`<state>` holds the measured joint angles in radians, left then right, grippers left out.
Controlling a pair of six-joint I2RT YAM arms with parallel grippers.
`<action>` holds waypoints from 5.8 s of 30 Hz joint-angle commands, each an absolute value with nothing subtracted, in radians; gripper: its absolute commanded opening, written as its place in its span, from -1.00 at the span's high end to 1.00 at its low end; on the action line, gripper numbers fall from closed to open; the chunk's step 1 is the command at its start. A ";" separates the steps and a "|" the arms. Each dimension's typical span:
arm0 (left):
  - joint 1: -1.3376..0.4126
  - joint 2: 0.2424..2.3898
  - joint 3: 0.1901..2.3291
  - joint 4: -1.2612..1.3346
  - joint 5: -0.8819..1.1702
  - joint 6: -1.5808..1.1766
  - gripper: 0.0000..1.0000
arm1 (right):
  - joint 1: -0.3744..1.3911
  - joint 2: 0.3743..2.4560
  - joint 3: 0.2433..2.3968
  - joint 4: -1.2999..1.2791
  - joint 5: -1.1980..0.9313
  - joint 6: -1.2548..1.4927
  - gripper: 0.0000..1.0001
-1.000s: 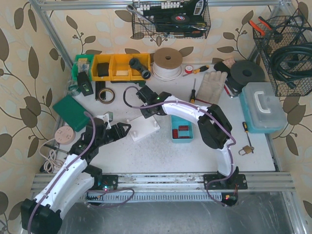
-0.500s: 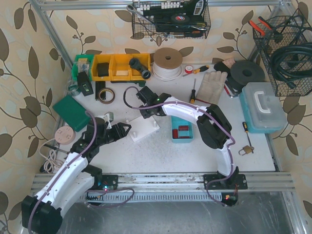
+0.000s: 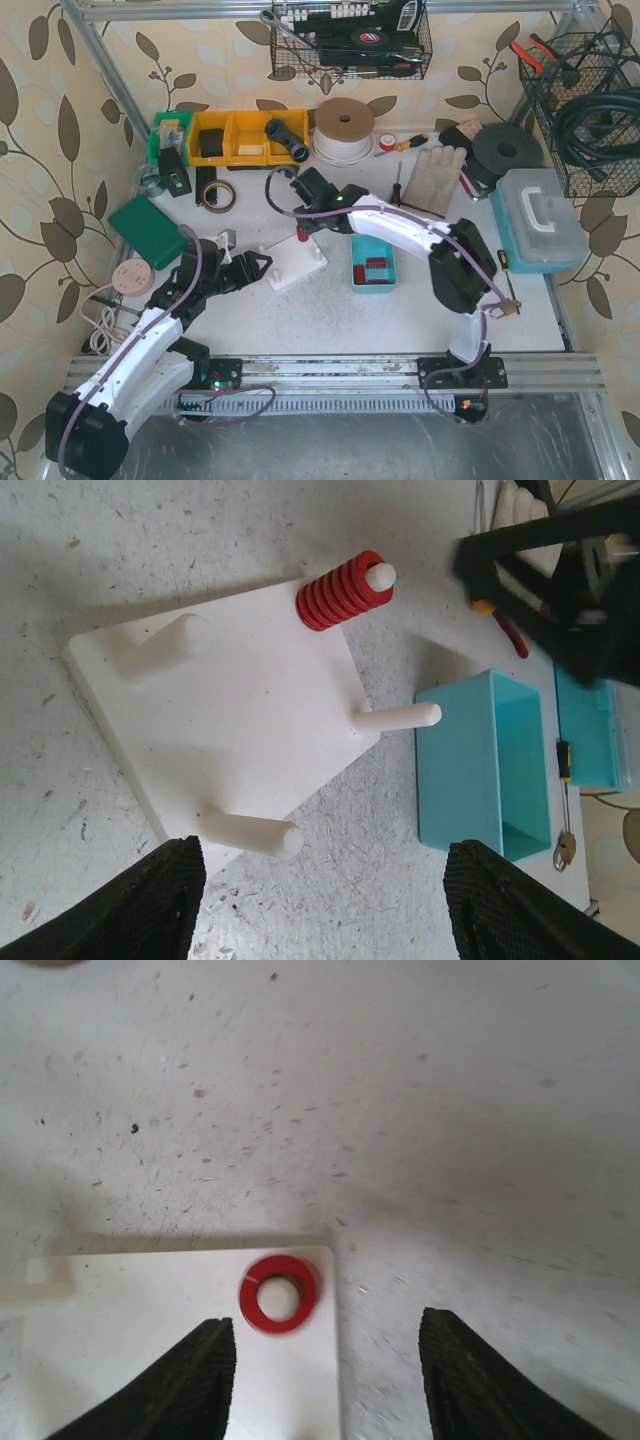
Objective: Install the large spring
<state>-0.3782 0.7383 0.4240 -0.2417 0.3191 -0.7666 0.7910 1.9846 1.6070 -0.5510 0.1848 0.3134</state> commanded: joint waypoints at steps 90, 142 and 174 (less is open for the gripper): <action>-0.418 0.695 0.408 -0.128 0.241 -0.808 -0.69 | 0.686 1.744 1.061 -0.607 0.269 0.703 -0.35; -0.417 0.743 0.421 -0.109 0.251 -0.802 -0.68 | 0.711 1.629 1.135 -0.820 0.147 -0.024 -0.10; -0.417 0.789 0.439 -0.114 0.231 -0.808 -0.68 | 0.684 1.659 1.074 -0.833 0.205 0.061 -0.11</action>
